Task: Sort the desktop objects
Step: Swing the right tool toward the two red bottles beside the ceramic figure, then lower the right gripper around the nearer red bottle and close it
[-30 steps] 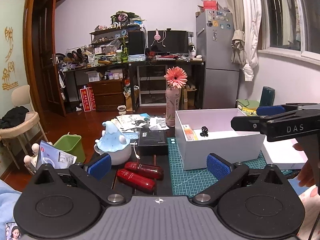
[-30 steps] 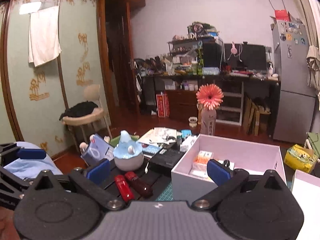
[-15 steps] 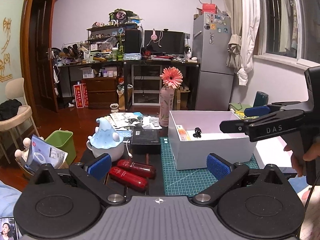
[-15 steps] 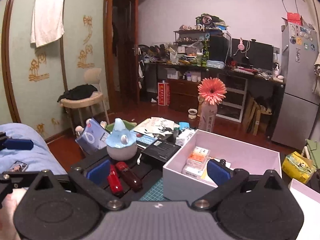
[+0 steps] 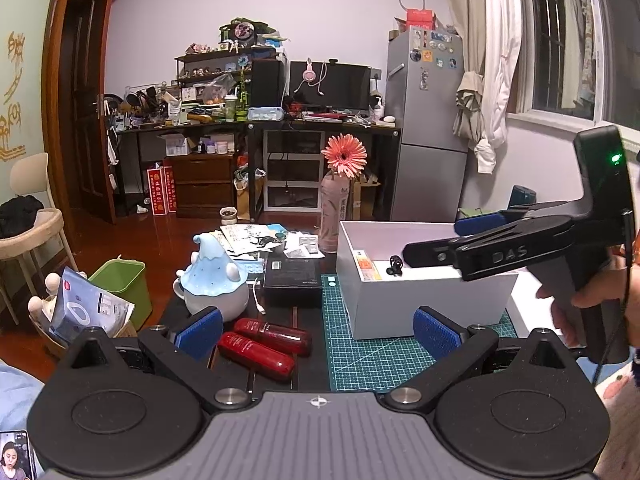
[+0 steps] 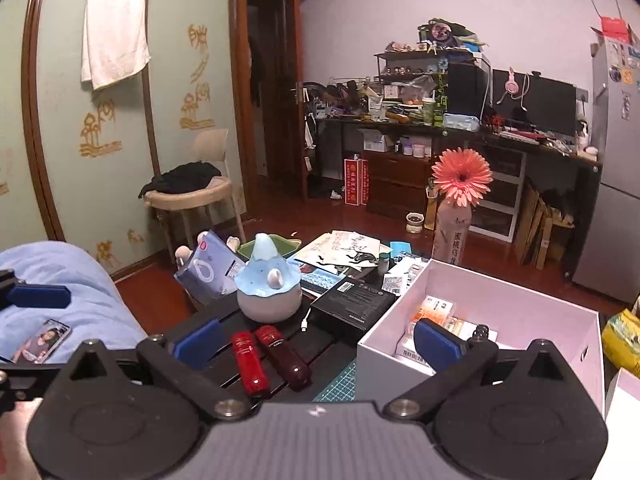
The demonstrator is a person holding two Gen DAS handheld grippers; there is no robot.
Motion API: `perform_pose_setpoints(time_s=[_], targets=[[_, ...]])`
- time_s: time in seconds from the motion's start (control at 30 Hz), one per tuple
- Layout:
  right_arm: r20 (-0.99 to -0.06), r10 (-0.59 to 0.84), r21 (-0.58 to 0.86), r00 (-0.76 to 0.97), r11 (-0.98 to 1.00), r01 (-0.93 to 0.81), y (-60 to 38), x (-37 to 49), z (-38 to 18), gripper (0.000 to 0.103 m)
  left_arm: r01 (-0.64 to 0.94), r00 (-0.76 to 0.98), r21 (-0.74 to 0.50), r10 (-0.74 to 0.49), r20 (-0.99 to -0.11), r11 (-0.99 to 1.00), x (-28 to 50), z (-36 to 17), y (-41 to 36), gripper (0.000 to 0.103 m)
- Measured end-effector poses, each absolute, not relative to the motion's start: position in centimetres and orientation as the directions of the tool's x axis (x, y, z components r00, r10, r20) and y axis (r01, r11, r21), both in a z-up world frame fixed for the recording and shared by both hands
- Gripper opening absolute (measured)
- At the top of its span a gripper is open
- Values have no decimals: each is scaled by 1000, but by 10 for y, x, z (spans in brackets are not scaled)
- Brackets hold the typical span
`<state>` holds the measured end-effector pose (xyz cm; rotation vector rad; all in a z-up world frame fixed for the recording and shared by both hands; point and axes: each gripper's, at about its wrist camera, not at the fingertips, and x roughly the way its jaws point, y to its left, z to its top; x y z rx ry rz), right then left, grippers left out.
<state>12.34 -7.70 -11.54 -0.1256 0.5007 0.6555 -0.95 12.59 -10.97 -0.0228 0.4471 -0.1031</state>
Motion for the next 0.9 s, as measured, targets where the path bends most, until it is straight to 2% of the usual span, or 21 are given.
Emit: perform_pose_setpoints(time_s=[0.47, 0.7, 0.73, 0.8, 0.9], targets=[[-480, 620, 106, 620, 743, -661, -42, 150, -136, 102, 99, 889, -50, -111, -444, 994, -8, -113, 128, 103], [-512, 644, 127, 569, 712, -691, -17, 164, -151, 101, 92, 884, -51, -105, -454, 994, -6, -113, 128, 103], [-515, 644, 121, 566, 708, -696, -14, 165, -154, 100, 92, 885, -46, -102, -454, 995, -7, -113, 127, 103], [-524, 645, 115, 556, 700, -705, -6, 166, -160, 90, 92, 887, -33, -97, -451, 995, -7, -113, 125, 103], [-528, 653, 108, 544, 686, -719, 4, 168, -169, 85, 95, 888, -16, -92, -451, 995, -8, -114, 122, 103]])
